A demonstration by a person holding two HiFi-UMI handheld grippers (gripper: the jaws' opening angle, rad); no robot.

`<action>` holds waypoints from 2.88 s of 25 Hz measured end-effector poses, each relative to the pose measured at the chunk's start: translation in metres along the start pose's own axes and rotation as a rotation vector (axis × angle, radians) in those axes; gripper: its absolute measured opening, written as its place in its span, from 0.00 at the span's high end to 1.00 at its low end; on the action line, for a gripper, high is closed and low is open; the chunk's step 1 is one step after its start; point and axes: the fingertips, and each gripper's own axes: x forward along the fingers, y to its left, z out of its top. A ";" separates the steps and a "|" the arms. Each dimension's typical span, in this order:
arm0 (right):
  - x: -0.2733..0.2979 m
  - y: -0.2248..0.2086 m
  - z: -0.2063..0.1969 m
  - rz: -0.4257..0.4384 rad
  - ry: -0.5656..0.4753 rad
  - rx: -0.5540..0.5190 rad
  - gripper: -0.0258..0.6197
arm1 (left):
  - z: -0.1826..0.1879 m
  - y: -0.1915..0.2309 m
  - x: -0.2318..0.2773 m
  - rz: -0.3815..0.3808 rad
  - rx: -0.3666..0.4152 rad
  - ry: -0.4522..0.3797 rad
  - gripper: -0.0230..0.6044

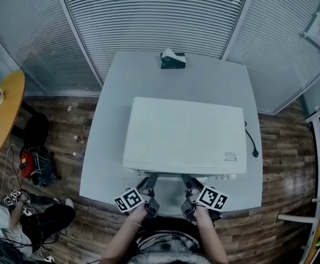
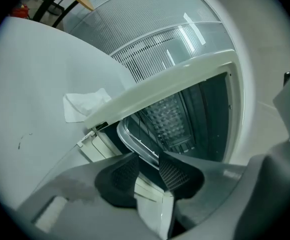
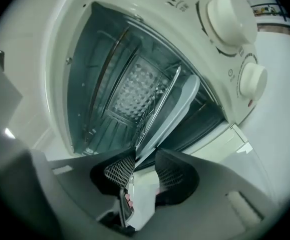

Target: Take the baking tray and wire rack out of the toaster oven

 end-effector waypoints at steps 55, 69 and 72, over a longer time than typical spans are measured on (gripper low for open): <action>-0.079 -0.025 -0.005 -0.153 -0.228 0.033 0.78 | -0.031 0.018 -0.049 0.064 -0.083 0.064 0.67; -0.113 -0.030 -0.054 -0.180 -0.253 0.146 0.79 | -0.052 0.021 -0.093 0.047 -0.079 0.109 0.67; -0.122 -0.033 -0.067 -0.188 -0.253 0.158 0.79 | -0.059 0.023 -0.102 0.040 -0.070 0.126 0.67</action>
